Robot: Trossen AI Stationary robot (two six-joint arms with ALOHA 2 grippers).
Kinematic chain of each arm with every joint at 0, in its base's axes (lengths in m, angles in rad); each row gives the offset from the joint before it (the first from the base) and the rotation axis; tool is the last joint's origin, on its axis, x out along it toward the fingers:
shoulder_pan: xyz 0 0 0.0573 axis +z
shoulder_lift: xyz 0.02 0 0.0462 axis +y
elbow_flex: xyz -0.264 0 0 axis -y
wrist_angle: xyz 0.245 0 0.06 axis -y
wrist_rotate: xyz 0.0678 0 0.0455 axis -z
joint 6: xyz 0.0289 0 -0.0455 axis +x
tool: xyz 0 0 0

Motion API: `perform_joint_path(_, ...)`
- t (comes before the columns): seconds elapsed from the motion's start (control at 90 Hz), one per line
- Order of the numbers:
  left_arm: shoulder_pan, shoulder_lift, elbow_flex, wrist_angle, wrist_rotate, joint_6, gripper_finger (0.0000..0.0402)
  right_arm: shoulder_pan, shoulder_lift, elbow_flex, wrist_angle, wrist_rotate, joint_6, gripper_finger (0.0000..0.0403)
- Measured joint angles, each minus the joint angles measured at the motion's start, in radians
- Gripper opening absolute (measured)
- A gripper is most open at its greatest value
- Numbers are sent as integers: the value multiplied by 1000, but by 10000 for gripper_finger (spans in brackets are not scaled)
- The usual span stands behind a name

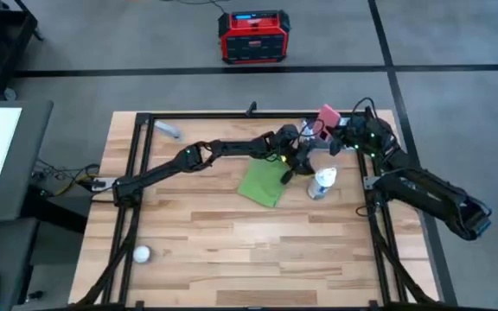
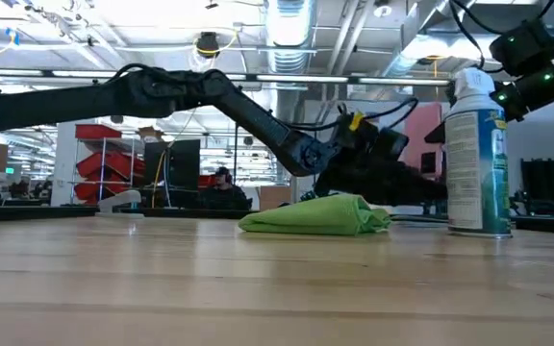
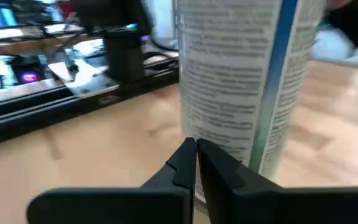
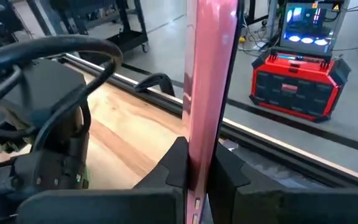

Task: Apply microfiber cloth
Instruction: Spray the cellphone using the cleaning bottle

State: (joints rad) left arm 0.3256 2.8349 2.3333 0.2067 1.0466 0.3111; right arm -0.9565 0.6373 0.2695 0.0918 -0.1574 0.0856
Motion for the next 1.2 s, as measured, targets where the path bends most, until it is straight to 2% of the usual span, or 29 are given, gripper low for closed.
perform_joint_path(0.089, -2, 0, 0, 0, 83, -45, 0, 0, -16, 0, -20, 0, 0, 14)
perform_joint_path(0.311, -55, -5, -1, -2, 178, -86, 0, -2, -59, 0, -105, 1, -5, 14)
perform_joint_path(0.467, -89, -23, -1, -18, 182, -55, 0, -3, -129, 0, -189, 108, -4, 14)
perform_joint_path(0.622, -75, -56, -1, -73, 166, -43, 0, -3, -295, -1, -332, 158, 1, 14)
perform_joint_path(0.733, -55, -93, -1, -174, 102, 15, 0, -2, -459, -1, -443, 170, 39, 14)
perform_joint_path(0.878, -51, -171, -1, -367, -53, 193, 0, 24, -620, -1, -441, 170, 79, 14)
perform_joint_path(0.967, -58, -215, -1, -433, -159, 261, 0, 38, -635, 0, -451, 197, 90, 14)
perform_joint_path(1.2, -93, -288, -1, -498, -299, 310, 0, 60, -583, -1, -469, 267, 98, 14)
